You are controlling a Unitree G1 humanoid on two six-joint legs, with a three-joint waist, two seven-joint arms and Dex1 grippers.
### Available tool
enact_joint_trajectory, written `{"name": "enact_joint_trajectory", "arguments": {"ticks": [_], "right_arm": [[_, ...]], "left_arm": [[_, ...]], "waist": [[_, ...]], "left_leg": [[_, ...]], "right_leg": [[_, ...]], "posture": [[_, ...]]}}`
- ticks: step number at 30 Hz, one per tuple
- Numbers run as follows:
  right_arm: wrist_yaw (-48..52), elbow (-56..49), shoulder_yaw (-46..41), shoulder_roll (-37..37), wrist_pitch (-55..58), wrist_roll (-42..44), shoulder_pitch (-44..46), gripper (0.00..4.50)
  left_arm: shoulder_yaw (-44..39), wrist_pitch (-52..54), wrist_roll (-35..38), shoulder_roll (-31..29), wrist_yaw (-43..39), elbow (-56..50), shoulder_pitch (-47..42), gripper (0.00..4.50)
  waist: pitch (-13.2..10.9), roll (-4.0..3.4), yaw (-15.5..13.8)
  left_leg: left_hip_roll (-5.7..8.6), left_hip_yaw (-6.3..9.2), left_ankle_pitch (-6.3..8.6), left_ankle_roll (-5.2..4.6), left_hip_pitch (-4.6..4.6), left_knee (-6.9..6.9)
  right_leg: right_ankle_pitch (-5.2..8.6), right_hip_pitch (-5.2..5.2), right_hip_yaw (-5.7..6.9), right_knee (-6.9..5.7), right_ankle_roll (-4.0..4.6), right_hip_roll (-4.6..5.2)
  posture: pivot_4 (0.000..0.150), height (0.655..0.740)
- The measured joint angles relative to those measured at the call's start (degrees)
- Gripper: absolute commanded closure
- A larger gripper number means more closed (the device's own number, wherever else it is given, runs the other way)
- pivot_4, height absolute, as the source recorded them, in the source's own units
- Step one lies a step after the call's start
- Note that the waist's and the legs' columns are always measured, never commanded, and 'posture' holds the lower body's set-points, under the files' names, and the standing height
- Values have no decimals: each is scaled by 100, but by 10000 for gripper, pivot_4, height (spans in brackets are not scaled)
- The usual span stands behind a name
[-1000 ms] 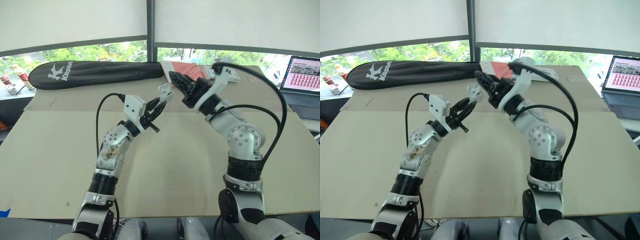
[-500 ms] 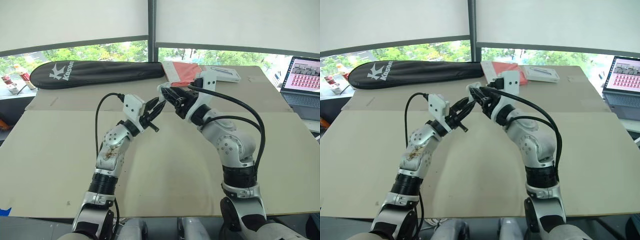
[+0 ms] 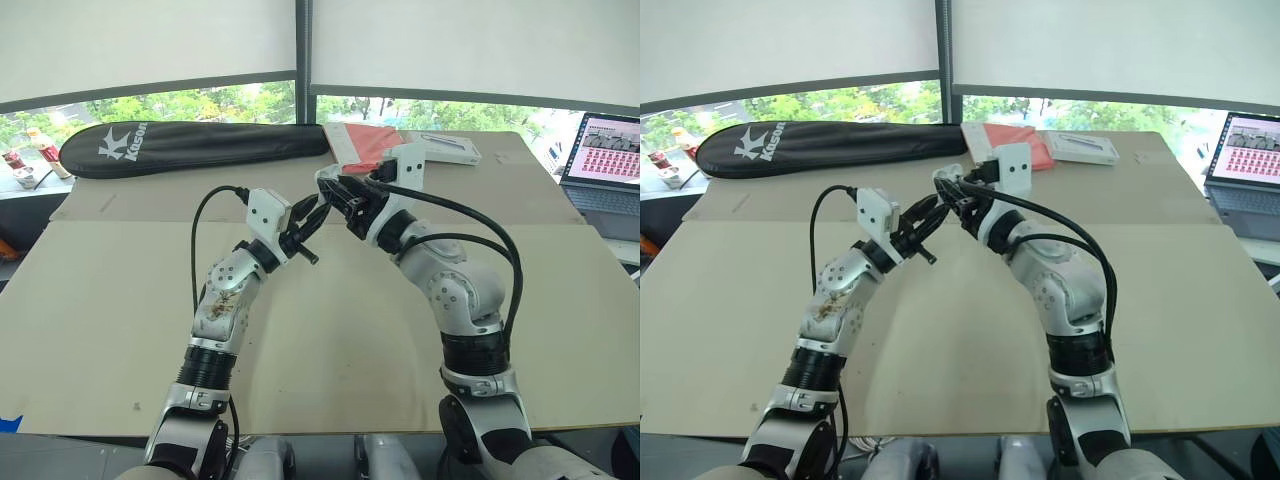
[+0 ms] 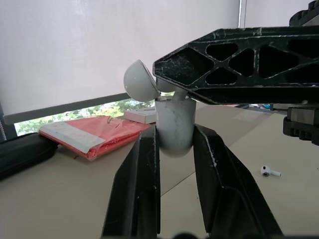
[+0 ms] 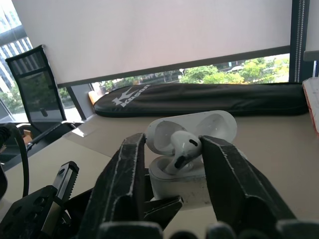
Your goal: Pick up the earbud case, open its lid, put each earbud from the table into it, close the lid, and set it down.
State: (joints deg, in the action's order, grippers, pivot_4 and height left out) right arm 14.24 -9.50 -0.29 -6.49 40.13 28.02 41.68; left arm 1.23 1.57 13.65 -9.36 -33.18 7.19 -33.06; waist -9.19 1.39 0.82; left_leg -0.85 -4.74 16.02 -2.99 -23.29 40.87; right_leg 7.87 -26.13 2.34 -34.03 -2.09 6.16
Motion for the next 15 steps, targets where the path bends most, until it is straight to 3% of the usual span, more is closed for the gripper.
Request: {"name": "enact_joint_trajectory", "arguments": {"ticks": [2, 3, 15], "right_arm": [[27, 3, 4, 11, -1, -29, 0, 42673], [29, 3, 3, 22, -1, -35, 0, 43277], [66, 72, -211, 120, 31, 93, 57, 43277]], "left_arm": [[1, 0, 0, -1, -2, 0, 0, 40372], [3, 0, 0, -1, -2, 0, 1, 40372], [6, 0, 0, 5, 4, 0, 5, 40372]], "waist": [[0, 0, 0], [0, 0, 0], [0, 0, -1]], "left_leg": [[0, 0, 0, 0, 0, 0], [0, 0, 0, 0, 0, 0], [0, 0, 0, 0, 0, 0]], "right_leg": [[0, 0, 0, 0, 0, 0], [0, 0, 0, 0, 0, 0], [0, 0, 0, 0, 0, 0]], "posture": [[1500, 7400], [1500, 7400], [1500, 7400]]}}
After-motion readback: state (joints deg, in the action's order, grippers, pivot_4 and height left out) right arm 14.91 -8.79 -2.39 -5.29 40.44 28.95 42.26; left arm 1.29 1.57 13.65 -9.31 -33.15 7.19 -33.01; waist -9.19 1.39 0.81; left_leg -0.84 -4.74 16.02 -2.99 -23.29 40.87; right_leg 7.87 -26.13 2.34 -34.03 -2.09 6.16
